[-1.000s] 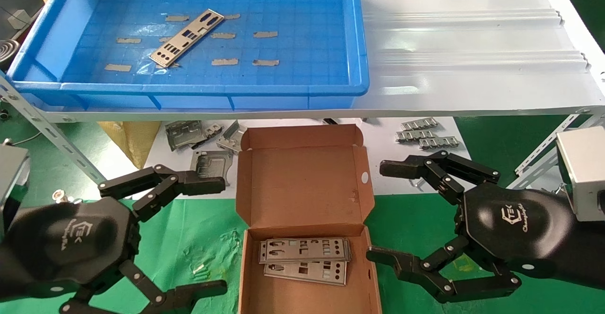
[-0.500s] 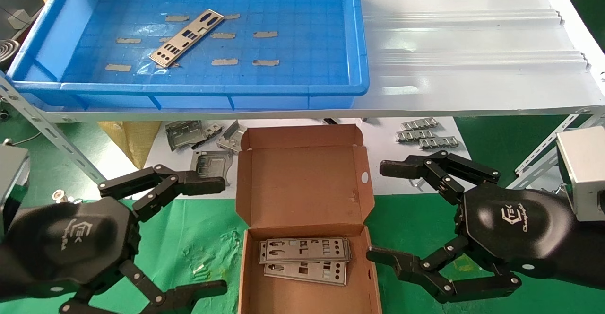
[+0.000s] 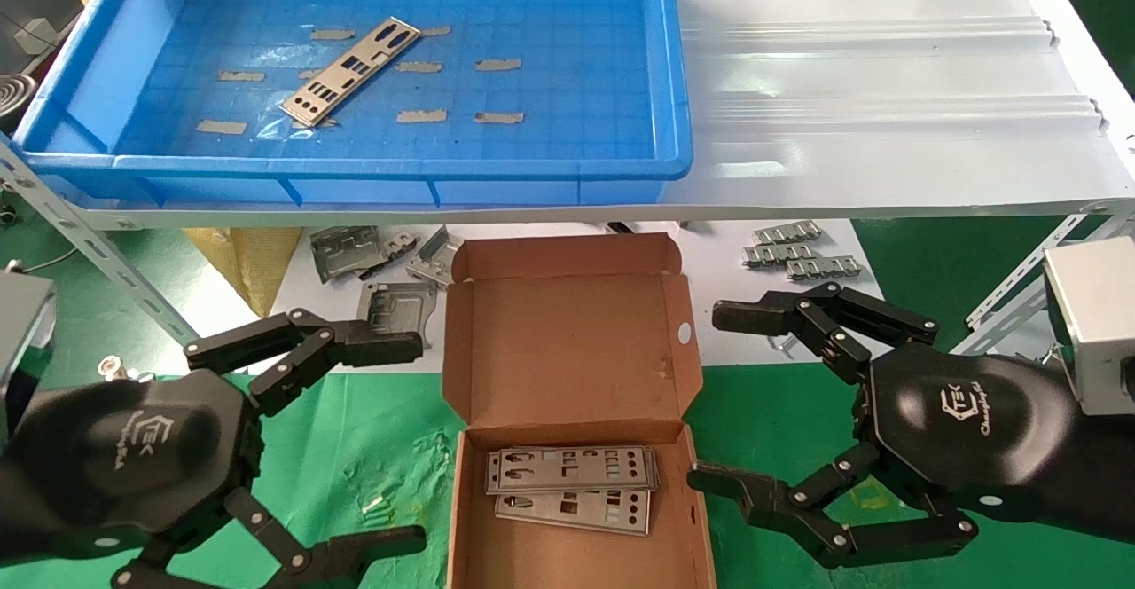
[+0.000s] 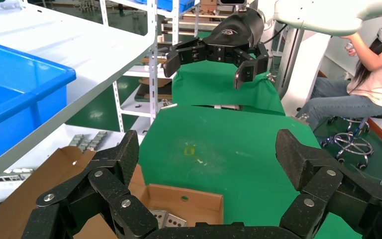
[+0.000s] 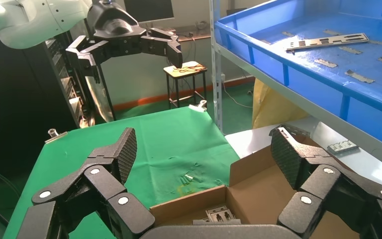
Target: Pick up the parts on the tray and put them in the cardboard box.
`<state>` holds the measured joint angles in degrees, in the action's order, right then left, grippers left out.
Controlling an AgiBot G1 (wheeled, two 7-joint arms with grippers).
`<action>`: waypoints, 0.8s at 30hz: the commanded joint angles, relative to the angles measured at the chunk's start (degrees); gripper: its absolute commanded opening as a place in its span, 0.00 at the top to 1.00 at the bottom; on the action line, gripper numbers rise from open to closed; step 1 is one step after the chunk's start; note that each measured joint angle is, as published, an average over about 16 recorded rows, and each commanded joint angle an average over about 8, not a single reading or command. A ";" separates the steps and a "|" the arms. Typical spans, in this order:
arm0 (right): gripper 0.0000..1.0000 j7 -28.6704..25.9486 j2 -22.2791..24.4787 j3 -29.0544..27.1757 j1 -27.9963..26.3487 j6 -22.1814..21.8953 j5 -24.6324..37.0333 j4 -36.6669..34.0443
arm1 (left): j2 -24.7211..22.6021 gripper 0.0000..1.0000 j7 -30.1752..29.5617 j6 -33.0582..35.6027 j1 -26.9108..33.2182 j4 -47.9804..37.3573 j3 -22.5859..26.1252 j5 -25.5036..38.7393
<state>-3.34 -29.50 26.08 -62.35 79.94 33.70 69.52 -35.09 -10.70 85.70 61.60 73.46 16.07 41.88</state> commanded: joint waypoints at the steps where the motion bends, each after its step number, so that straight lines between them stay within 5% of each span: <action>1: 0.00 0.00 0.00 0.00 0.00 0.00 0.00 0.00 | 0.00 0.00 0.00 0.00 0.00 0.00 0.00 0.00; 24: 0.00 0.00 0.00 0.00 0.00 0.00 0.00 0.00 | 0.00 0.00 0.00 0.00 0.00 0.00 0.00 0.00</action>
<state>-3.34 -29.50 26.08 -62.35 79.94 33.70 69.52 -35.09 -10.71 85.70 61.60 73.46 16.07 41.88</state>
